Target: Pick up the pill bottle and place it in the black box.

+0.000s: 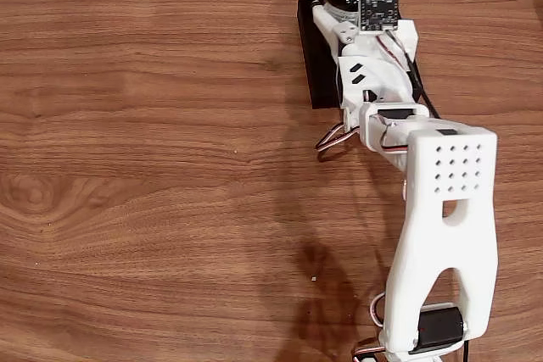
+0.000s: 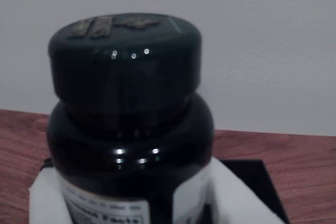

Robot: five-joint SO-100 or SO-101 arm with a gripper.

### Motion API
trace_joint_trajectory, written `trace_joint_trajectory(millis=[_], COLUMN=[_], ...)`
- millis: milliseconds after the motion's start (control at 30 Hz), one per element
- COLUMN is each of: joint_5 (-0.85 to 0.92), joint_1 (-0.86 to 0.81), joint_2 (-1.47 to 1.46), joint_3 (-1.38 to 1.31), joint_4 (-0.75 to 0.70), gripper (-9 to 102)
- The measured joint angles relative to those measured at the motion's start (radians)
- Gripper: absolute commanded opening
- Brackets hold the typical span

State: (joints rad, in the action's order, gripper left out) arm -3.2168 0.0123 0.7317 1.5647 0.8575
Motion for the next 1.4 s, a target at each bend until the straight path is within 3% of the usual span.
trace_joint_trajectory(millis=[300, 667, 967, 1400], joint_5=[-0.025, -0.035, -0.046, -0.028], joint_1=[-0.002, -0.002, -0.005, 0.009], joint_2=[-0.026, -0.049, -0.063, -0.031], joint_3=[-0.058, -0.086, -0.089, 0.035], joint_4=[-0.04, -0.055, -0.057, -0.055], gripper=[22, 27, 47, 50])
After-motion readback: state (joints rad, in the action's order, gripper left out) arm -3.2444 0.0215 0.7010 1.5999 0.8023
